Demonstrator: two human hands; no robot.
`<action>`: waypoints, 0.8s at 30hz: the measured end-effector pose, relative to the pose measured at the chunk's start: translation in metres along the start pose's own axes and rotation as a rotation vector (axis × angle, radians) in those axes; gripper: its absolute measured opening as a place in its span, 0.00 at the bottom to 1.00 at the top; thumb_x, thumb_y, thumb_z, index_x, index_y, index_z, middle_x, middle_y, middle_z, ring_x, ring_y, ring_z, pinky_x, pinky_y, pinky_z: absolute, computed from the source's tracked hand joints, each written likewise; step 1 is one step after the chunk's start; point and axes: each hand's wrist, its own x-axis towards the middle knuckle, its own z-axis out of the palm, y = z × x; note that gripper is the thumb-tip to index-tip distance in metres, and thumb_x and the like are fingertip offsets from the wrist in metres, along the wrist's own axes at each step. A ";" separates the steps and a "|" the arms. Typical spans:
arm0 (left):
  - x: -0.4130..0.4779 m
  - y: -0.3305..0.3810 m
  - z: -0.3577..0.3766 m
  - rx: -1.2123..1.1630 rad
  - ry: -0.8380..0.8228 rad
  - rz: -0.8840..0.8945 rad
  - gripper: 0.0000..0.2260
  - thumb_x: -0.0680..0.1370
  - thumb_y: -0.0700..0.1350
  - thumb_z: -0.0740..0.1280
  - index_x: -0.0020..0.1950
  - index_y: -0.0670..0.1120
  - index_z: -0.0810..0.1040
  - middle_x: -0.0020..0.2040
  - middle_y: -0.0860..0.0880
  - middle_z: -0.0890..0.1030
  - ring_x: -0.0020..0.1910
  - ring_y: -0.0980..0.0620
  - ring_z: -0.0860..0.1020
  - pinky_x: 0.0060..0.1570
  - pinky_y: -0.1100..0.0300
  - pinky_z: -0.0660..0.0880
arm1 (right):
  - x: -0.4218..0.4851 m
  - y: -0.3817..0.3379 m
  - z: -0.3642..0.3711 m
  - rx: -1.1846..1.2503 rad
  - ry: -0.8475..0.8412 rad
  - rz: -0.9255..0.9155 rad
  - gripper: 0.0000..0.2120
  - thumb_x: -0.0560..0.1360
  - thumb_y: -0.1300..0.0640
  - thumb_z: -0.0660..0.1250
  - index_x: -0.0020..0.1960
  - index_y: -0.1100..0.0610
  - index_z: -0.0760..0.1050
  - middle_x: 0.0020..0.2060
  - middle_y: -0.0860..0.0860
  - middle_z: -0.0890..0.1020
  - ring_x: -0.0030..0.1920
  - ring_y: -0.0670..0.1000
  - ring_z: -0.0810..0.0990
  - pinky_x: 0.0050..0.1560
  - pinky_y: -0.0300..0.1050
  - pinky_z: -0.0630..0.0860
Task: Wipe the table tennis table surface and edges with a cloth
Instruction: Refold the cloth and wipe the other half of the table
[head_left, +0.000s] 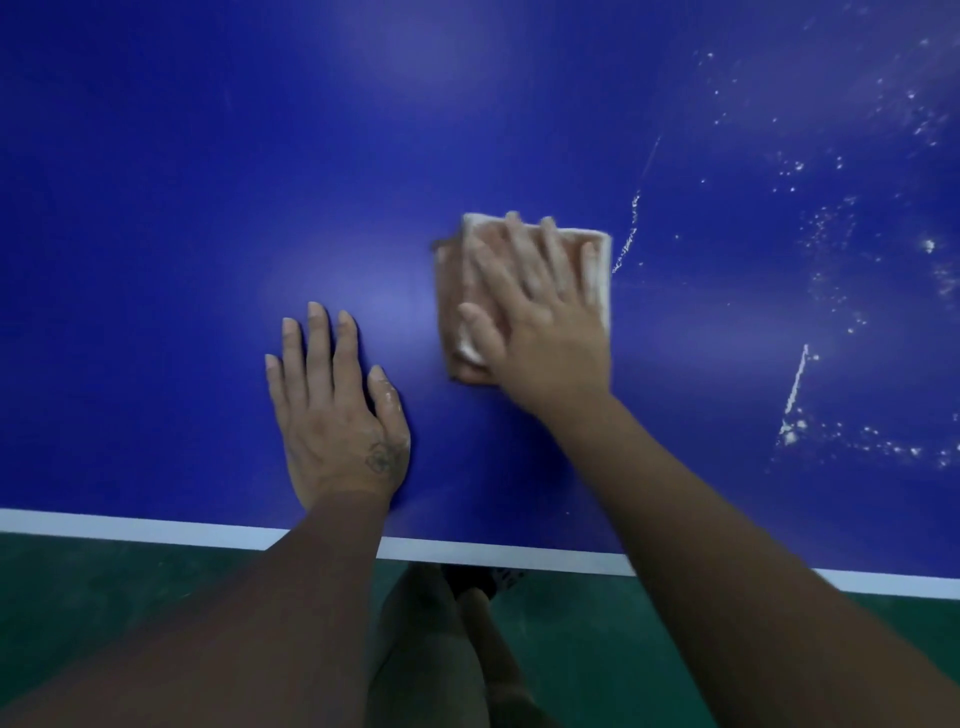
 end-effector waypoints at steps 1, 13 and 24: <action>0.000 0.000 -0.001 0.002 -0.012 -0.003 0.27 0.88 0.51 0.55 0.87 0.43 0.63 0.89 0.44 0.59 0.89 0.41 0.53 0.87 0.39 0.51 | -0.003 0.020 -0.007 -0.034 -0.005 0.033 0.29 0.86 0.37 0.58 0.84 0.43 0.64 0.86 0.49 0.61 0.87 0.57 0.55 0.84 0.68 0.49; 0.000 -0.003 0.002 0.026 -0.065 -0.013 0.29 0.88 0.54 0.54 0.88 0.44 0.60 0.89 0.45 0.56 0.89 0.41 0.51 0.87 0.39 0.49 | -0.019 0.052 -0.034 -0.138 -0.117 0.238 0.30 0.86 0.40 0.54 0.87 0.45 0.57 0.87 0.52 0.56 0.87 0.60 0.49 0.83 0.70 0.45; -0.001 -0.004 0.004 0.053 -0.105 -0.015 0.30 0.88 0.54 0.54 0.88 0.44 0.59 0.90 0.45 0.54 0.89 0.43 0.49 0.87 0.39 0.48 | 0.070 0.007 0.010 -0.098 -0.020 0.049 0.29 0.86 0.37 0.54 0.85 0.43 0.62 0.86 0.48 0.60 0.87 0.55 0.53 0.83 0.69 0.49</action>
